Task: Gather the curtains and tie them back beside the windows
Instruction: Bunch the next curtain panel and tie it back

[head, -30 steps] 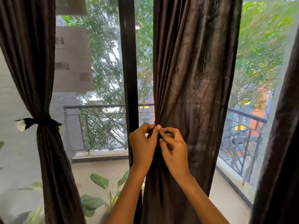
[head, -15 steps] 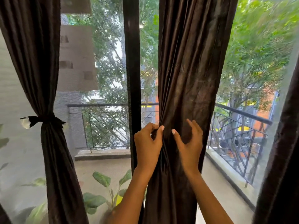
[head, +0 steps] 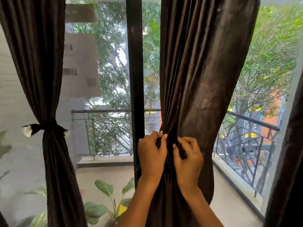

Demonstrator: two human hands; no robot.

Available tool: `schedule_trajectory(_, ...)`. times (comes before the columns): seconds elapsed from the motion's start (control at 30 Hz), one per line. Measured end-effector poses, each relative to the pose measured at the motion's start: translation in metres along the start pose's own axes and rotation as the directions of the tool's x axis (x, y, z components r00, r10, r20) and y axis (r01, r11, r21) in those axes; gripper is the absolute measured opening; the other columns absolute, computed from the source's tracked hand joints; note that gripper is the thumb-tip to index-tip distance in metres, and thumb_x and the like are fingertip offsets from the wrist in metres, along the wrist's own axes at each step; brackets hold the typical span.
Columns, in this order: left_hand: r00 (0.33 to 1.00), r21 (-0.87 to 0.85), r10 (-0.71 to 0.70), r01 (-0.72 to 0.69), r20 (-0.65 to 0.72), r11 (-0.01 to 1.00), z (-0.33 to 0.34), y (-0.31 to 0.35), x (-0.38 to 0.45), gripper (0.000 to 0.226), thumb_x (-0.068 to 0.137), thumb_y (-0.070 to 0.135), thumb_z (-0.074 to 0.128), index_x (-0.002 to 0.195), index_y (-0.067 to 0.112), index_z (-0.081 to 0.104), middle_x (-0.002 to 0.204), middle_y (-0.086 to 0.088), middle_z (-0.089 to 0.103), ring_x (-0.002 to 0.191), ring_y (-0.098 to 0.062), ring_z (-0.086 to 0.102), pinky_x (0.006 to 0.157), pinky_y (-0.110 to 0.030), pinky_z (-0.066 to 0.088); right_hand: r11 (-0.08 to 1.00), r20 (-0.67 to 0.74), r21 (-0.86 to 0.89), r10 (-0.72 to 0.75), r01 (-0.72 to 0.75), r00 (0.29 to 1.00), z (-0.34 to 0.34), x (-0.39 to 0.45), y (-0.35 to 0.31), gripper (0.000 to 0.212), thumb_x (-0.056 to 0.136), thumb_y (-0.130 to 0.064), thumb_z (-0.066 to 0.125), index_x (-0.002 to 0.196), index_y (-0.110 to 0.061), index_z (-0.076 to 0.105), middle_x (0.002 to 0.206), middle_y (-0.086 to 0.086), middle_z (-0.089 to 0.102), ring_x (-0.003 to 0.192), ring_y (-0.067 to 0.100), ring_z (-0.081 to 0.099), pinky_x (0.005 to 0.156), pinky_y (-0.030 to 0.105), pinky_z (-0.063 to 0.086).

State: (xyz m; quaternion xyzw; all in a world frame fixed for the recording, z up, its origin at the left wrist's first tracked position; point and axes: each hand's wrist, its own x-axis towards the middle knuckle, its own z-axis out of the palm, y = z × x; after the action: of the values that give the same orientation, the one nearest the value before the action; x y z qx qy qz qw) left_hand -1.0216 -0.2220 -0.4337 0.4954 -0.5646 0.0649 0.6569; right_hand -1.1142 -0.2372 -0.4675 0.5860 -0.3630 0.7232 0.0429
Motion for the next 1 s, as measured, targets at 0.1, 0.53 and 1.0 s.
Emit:
schedule_trajectory(0.1,1.000,-0.055,0.016,-0.015,0.019,0.998,0.002,0.000,-0.002,0.017,0.087,0.025,0.061,0.087,0.013,0.073,0.077,0.004,0.072,0.069,-0.009,0.063,0.062,-0.026,0.048,0.999,0.146,-0.028,-0.037,0.041,0.989,0.004,-0.006,-0.001,0.031,0.083,-0.005,0.060,0.113,-0.006,0.068,0.102,-0.004,0.057,0.089,-0.003,0.053,0.081,-0.001,0.037)
schedule_trajectory(0.53,0.998,-0.079,-0.060,0.062,0.023,0.995,0.003,0.003,0.004,0.017,0.084,0.026,0.069,0.076,0.012,0.069,0.067,0.005,0.067,0.061,-0.006,0.060,0.057,-0.026,0.044,0.995,0.243,0.098,-0.006,-0.018,0.970,-0.005,0.011,0.005,0.029,0.088,-0.031,0.058,0.108,-0.015,0.072,0.136,-0.003,0.043,0.128,0.006,0.039,0.103,0.009,0.029)
schedule_trajectory(1.0,1.000,-0.045,-0.010,0.011,0.025,0.999,0.008,0.005,0.000,0.015,0.087,0.023,0.066,0.079,0.011,0.069,0.068,0.004,0.066,0.062,-0.009,0.060,0.059,-0.019,0.040,0.960,-0.053,0.159,0.243,-0.232,0.969,-0.011,0.032,0.012,0.024,0.078,-0.009,0.077,0.097,-0.019,0.066,0.081,-0.010,0.063,0.068,0.005,0.060,0.065,0.011,0.045)
